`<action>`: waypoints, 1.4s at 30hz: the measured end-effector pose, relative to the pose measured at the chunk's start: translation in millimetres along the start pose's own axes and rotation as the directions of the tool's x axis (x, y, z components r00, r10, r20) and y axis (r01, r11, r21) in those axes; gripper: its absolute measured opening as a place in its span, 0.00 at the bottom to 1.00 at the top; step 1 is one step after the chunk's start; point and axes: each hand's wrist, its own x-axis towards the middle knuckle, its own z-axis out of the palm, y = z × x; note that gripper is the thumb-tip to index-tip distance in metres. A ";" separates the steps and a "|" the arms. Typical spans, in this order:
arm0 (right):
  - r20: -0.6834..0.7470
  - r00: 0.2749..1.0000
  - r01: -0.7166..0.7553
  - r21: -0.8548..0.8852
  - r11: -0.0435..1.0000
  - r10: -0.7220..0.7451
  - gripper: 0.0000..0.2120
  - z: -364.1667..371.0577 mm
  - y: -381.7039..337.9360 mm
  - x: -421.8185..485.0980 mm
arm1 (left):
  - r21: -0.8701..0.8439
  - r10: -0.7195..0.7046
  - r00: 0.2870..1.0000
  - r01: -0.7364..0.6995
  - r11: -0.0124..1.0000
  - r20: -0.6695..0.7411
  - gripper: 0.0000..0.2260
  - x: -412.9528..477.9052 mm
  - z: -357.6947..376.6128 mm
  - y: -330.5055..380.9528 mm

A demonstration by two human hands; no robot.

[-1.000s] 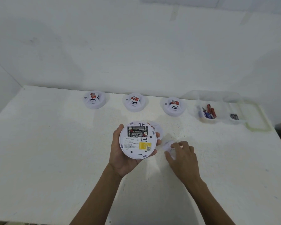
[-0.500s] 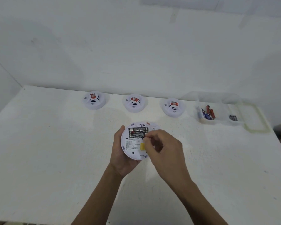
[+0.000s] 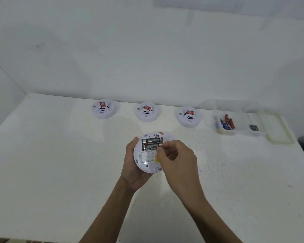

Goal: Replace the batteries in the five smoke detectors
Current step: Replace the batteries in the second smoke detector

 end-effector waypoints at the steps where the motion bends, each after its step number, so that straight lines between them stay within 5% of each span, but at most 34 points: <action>1: 0.000 1.000 -0.015 0.017 1.000 0.015 0.08 0.1 -0.5 0.7 | 0.014 0.003 1.000 -0.003 1.000 -0.006 0.30 0.0 0.7 -0.5; 13: -0.029 0.998 -0.047 0.093 0.995 0.050 0.08 11.1 -5.5 1.1 | -0.126 -0.080 0.995 0.086 0.988 0.053 0.26 -2.0 -1.9 -0.1; 24: -0.193 0.967 0.212 0.242 0.947 -0.168 0.12 11.7 -4.3 -2.6 | -0.112 0.000 1.000 0.001 0.994 0.007 0.32 0.4 -4.9 -3.8; 29: -0.106 0.941 0.339 0.337 0.878 -0.323 0.07 0.9 -6.3 10.6 | -0.109 0.016 1.000 -0.017 0.994 -0.005 0.30 1.1 -6.4 -3.1; 35: 0.148 0.788 0.608 -0.029 0.794 -0.598 0.04 -9.3 -12.2 24.9 | -0.054 0.064 0.998 -0.064 0.997 0.005 0.23 -0.8 -3.2 -1.7; 39: 0.321 0.656 0.747 -0.404 0.528 -0.683 0.09 -11.1 -10.1 36.3 | -0.034 0.080 0.997 -0.080 0.996 0.012 0.25 1.1 -11.0 -2.2; 42: 0.422 0.592 0.791 -0.469 0.394 -0.686 0.10 -11.0 -7.5 44.9 | 0.031 0.117 0.993 -0.117 0.993 -0.012 0.26 6.1 -17.1 -3.7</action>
